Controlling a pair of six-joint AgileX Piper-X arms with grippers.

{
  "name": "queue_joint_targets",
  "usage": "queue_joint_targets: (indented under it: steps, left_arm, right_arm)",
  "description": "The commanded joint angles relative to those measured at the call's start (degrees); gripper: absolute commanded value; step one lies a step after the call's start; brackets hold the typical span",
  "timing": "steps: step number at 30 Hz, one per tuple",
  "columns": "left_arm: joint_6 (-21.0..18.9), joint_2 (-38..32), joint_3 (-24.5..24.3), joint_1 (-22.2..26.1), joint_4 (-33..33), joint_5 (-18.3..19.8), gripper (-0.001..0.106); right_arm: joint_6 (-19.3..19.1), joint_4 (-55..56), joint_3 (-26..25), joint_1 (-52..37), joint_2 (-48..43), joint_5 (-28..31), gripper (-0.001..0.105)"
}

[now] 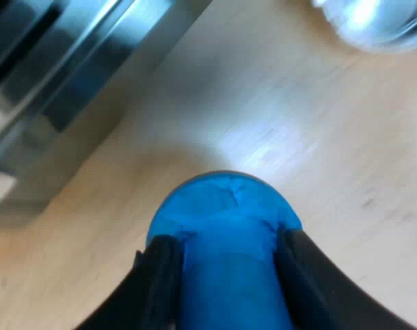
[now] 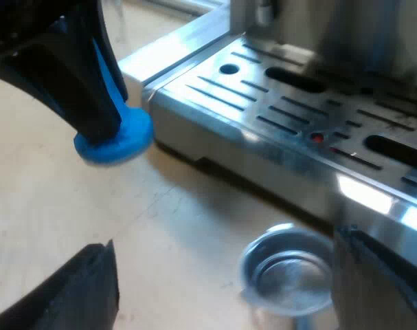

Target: Grind coffee beans and then tamp

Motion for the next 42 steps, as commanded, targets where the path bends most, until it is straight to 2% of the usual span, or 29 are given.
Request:
queue_joint_targets:
  steps: [1,10,12,15,21,22,24,31,32,35,36,37,39,42]
  left_arm:
    - [0.2,-0.5,2.5,3.2,-1.9,-0.5,0.0]
    - [0.2,-0.5,8.7,10.3,-8.5,-0.5,0.0]
    - [0.2,-0.4,8.8,10.5,-9.0,-0.5,0.0]
    - [0.2,1.1,8.8,10.4,-10.1,-2.9,0.0]
    - [0.1,3.3,8.8,10.4,-10.1,-3.5,0.0]
    - [0.1,4.8,8.8,10.4,-10.4,-6.2,0.0]
    - [0.1,5.3,8.8,10.4,-10.6,-7.1,0.0]
    - [0.1,7.4,8.8,10.4,-10.5,-6.6,0.002]
    - [0.1,7.7,8.8,10.4,-10.5,-6.5,0.004]
    - [0.1,8.7,8.8,10.4,-10.0,-6.4,0.024]
    - [0.1,8.8,8.8,10.4,-9.8,-6.4,0.037]
    - [0.1,8.8,8.8,10.4,-9.7,-6.4,0.039]
    - [0.1,8.8,8.8,10.4,-9.6,-6.1,0.063]
    - [0.1,8.8,8.8,10.4,-9.5,-5.8,0.065]
  right_arm:
    - [-0.7,1.2,-0.5,0.1,-0.3,-2.3,0.066]
    - [-0.7,1.1,-0.5,0.1,1.3,-4.7,0.066]
    - [-1.4,1.1,-0.5,0.1,2.3,-5.6,0.066]
    - [-2.2,0.5,-0.5,0.1,4.4,-6.4,0.066]
    - [-2.0,-2.4,-0.6,0.1,7.4,-6.5,0.066]
    - [-2.0,-2.4,-0.6,0.1,7.6,-6.5,0.066]
    - [-2.0,-2.4,-0.6,0.1,7.6,-6.5,0.066]
    - [-2.0,-2.4,-0.6,0.1,7.6,-6.5,0.066]
    - [-2.0,-2.4,-0.6,0.1,7.6,-6.5,0.066]
    - [-2.0,-2.4,-0.6,0.1,7.6,-6.5,0.066]
    - [-2.0,-2.4,-0.6,0.1,7.6,-6.5,0.066]
    - [-2.0,-2.4,-0.6,0.1,7.6,-6.5,0.066]
    - [-1.9,-2.4,-0.6,0.1,7.6,-6.5,0.066]
    - [-1.9,-2.4,-0.6,0.1,7.6,-6.5,0.066]
